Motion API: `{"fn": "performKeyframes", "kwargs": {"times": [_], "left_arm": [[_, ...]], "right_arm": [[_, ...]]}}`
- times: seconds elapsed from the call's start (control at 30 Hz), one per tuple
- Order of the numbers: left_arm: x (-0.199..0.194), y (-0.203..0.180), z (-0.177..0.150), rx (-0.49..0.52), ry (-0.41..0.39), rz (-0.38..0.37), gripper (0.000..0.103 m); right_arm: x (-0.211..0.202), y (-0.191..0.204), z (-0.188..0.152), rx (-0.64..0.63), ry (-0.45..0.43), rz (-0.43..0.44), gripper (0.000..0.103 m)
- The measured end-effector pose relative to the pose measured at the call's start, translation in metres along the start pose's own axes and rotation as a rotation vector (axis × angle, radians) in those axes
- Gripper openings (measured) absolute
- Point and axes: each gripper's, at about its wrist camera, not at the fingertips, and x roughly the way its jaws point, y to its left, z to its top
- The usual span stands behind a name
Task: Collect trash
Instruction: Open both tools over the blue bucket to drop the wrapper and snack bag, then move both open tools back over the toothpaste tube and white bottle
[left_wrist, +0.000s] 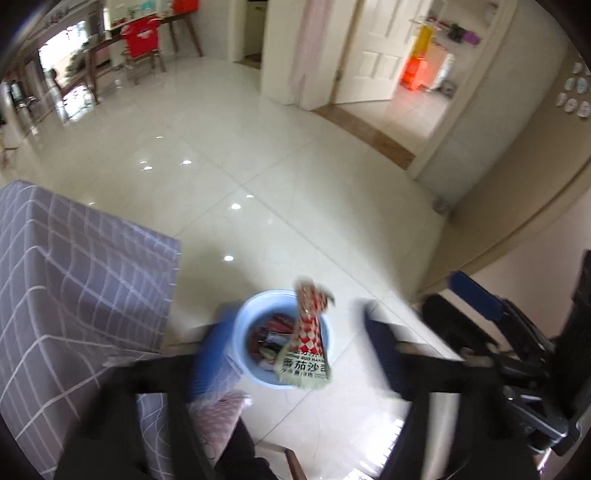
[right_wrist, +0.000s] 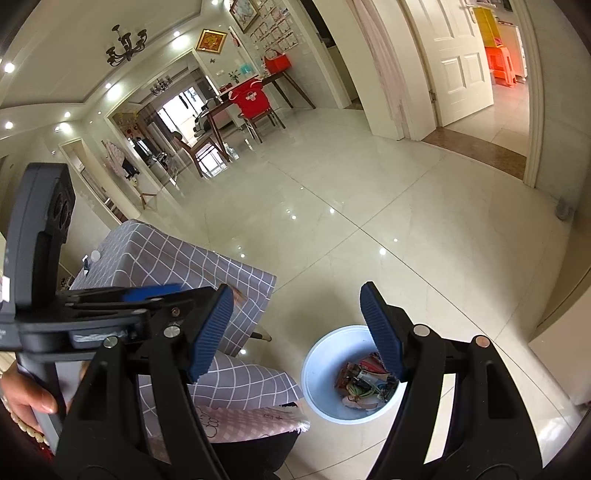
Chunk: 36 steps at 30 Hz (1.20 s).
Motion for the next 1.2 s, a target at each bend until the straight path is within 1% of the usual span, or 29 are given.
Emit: {"fn": "performKeyframes", "kwargs": {"times": [0.07,0.17,0.33,0.5,0.7,0.83,1.0,1.1,1.2], "left_arm": [[-0.002,0.002,0.0,0.0,-0.004,-0.006,0.077],[-0.004,0.005,0.0,0.0,-0.005,0.005,0.077],[-0.015,0.012,-0.002,0.0,-0.019,0.012,0.077],[-0.032,0.025,-0.005,-0.01,-0.044,0.018,0.077],[-0.061,0.057,-0.009,-0.042,-0.091,0.032,0.077],[-0.084,0.091,-0.014,-0.068,-0.128,0.065,0.077],[-0.114,0.151,-0.025,-0.12,-0.168,0.138,0.078],[-0.132,0.198,-0.034,-0.177,-0.185,0.191,0.078],[-0.151,0.244,-0.042,-0.243,-0.209,0.221,0.078]], "right_arm": [[-0.002,-0.003,0.0,0.005,0.0,-0.01,0.071],[-0.003,-0.004,0.0,0.006,0.003,-0.015,0.071],[-0.004,0.005,0.002,-0.011,0.005,-0.009,0.071],[-0.005,0.028,0.006,-0.04,0.004,0.0,0.071],[0.0,0.072,0.009,-0.105,0.006,0.024,0.071],[0.009,0.111,0.013,-0.163,0.01,0.052,0.071],[0.029,0.17,0.015,-0.244,0.03,0.098,0.072],[0.048,0.217,0.016,-0.321,0.047,0.129,0.072],[0.07,0.257,0.017,-0.385,0.071,0.154,0.072]]}}
